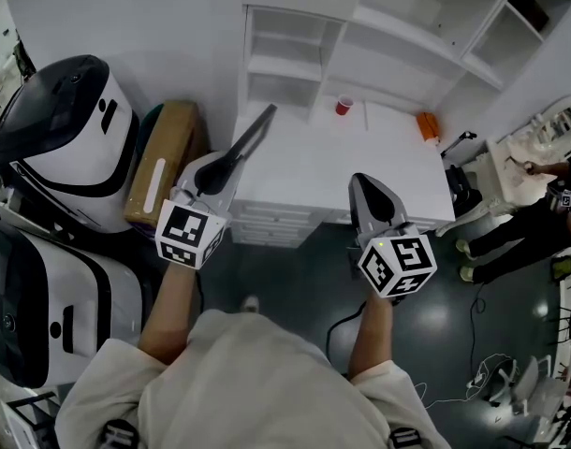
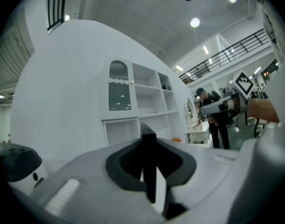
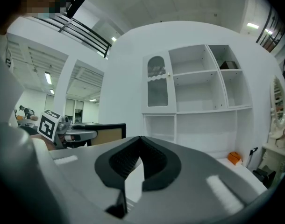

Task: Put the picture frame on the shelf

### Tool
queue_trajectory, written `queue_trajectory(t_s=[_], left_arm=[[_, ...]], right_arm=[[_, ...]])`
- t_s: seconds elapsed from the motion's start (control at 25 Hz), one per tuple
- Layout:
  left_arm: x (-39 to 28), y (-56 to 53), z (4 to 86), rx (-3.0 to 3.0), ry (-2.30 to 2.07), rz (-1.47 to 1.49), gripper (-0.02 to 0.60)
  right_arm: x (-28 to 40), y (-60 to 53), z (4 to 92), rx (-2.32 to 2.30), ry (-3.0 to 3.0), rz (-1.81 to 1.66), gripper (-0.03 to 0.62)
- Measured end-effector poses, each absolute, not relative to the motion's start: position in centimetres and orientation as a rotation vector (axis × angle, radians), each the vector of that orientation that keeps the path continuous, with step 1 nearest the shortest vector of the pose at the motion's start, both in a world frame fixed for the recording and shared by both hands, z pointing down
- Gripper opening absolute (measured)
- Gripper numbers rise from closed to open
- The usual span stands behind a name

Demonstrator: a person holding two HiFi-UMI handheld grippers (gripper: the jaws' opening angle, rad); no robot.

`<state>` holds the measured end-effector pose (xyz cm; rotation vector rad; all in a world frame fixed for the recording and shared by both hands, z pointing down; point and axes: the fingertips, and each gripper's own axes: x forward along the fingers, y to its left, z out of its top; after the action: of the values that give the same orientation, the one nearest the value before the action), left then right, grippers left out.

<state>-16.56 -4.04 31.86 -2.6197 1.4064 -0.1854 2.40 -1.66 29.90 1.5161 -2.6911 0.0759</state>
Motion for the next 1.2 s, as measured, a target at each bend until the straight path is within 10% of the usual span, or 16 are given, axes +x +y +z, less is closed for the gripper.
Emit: queue_trajectory(t_s=[1.2], left_arm=[[-15.6, -15.5, 34.2, -2.635, 1.360, -0.243, 0.038]], right_arm=[[3.3, -13.6, 33.7, 1.566, -2.560, 0.136, 0.006]])
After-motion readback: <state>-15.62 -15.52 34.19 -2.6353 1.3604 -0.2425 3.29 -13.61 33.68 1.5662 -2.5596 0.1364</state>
